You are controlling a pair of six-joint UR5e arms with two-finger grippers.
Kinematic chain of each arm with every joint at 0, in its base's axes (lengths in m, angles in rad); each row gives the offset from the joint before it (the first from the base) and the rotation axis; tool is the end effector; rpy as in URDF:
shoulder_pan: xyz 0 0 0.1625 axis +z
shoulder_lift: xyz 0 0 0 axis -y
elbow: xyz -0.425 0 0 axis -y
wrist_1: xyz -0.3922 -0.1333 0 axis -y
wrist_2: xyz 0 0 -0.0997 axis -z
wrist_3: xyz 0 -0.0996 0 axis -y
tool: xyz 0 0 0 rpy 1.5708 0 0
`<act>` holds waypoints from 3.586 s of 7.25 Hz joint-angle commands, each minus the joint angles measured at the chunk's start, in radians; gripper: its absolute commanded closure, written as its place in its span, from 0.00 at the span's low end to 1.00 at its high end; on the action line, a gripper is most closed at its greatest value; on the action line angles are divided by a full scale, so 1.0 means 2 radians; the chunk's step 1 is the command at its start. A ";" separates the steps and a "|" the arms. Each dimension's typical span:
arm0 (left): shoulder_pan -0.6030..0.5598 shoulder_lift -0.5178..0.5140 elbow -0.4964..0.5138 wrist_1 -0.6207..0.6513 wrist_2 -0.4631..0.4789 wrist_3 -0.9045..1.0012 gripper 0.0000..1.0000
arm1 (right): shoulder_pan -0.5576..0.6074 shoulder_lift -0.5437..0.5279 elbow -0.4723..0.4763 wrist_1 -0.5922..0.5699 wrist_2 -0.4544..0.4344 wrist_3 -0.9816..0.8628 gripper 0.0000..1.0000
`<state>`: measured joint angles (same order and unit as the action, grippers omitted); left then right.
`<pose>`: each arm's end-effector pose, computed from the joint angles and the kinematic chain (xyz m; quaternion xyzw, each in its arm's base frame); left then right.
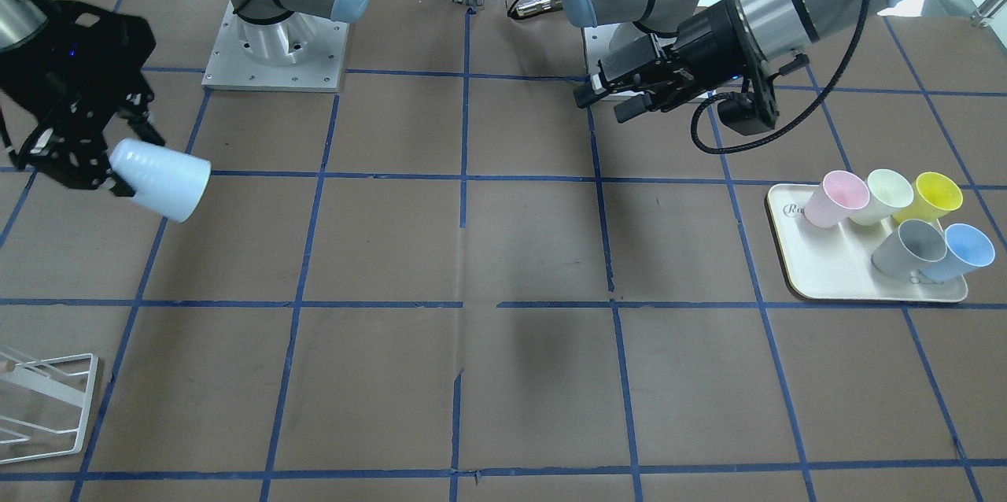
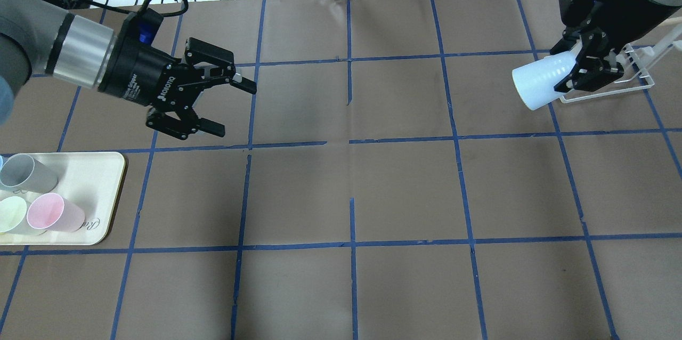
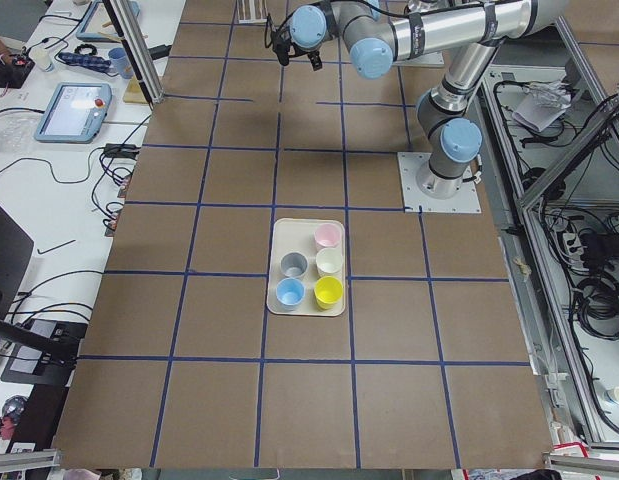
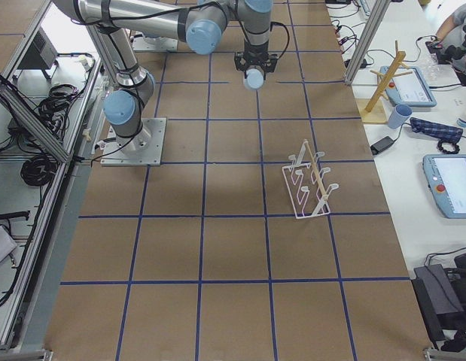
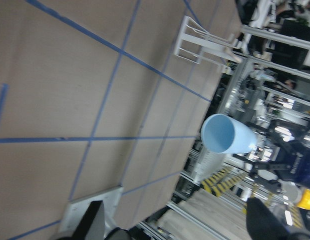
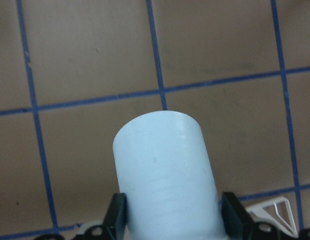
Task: Transfer IKEA cup to right arm and place on rack
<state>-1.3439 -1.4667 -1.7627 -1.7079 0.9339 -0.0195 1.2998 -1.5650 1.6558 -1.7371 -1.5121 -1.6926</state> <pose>-0.0918 -0.4583 0.4505 0.1508 -0.9323 -0.0738 0.3205 0.0002 -0.5190 0.4603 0.6525 -0.7563 0.0453 0.0151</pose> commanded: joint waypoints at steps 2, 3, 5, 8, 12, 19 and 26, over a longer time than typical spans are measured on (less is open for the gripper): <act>0.000 -0.031 0.085 0.004 0.223 0.009 0.00 | -0.039 0.089 0.004 -0.183 -0.158 -0.021 0.59; -0.001 -0.038 0.087 0.027 0.248 0.016 0.00 | -0.045 0.108 0.001 -0.230 -0.186 -0.023 0.59; -0.041 -0.046 0.083 0.052 0.324 0.021 0.00 | -0.045 0.130 0.002 -0.263 -0.220 -0.019 0.59; -0.076 -0.054 0.078 0.080 0.324 0.024 0.00 | -0.042 0.143 0.001 -0.261 -0.222 -0.016 0.58; -0.101 -0.047 0.056 0.090 0.326 0.046 0.00 | -0.036 0.153 -0.003 -0.261 -0.215 -0.007 0.55; -0.080 -0.051 0.058 0.089 0.318 0.064 0.00 | -0.036 0.167 -0.013 -0.270 -0.181 0.011 0.00; -0.096 -0.048 0.072 0.086 0.322 0.064 0.00 | 0.084 0.052 -0.028 -0.112 -0.104 0.423 0.00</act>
<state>-1.5303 -1.5685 -1.6187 -1.5343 1.5744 0.1077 1.3769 -1.4091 1.6072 -2.0763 -1.7467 -1.0740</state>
